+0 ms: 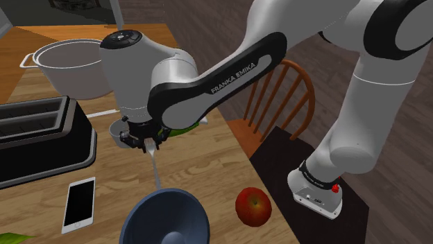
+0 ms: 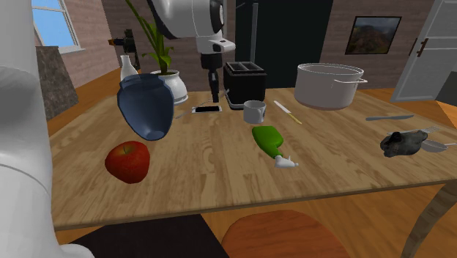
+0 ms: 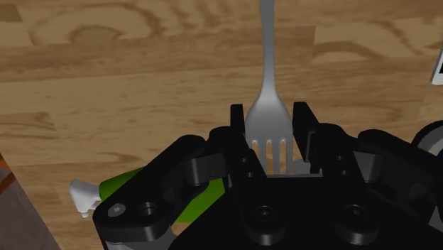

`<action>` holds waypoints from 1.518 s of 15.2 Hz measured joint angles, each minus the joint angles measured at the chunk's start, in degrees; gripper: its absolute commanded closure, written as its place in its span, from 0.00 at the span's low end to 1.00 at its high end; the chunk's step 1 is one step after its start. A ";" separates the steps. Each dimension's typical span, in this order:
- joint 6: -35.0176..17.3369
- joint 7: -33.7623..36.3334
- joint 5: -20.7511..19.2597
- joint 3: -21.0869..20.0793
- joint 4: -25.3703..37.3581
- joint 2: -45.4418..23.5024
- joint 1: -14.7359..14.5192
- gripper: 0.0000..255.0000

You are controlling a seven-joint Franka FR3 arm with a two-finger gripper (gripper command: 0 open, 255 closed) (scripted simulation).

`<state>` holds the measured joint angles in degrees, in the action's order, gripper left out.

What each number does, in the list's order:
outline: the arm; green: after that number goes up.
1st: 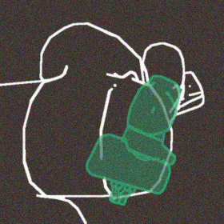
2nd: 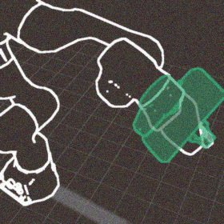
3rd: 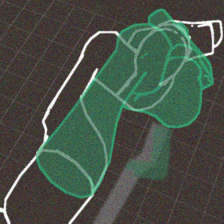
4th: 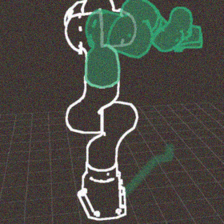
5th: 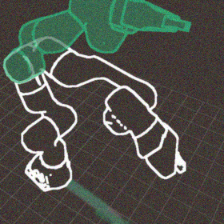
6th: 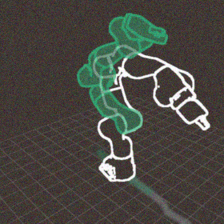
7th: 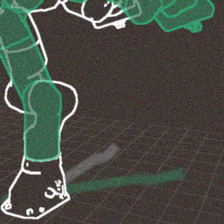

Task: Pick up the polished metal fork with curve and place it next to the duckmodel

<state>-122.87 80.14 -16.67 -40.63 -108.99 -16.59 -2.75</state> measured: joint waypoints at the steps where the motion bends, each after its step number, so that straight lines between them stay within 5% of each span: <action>1: 0.64 -0.30 0.36 -0.14 0.39 0.36 0.13 1.00; 4: 1.74 -1.53 1.28 -0.28 0.90 1.33 0.89 1.00; 23: 0.32 -27.19 5.46 7.23 0.73 3.02 17.33 1.00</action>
<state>-122.55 52.95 -11.21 -33.40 -108.26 -13.57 14.58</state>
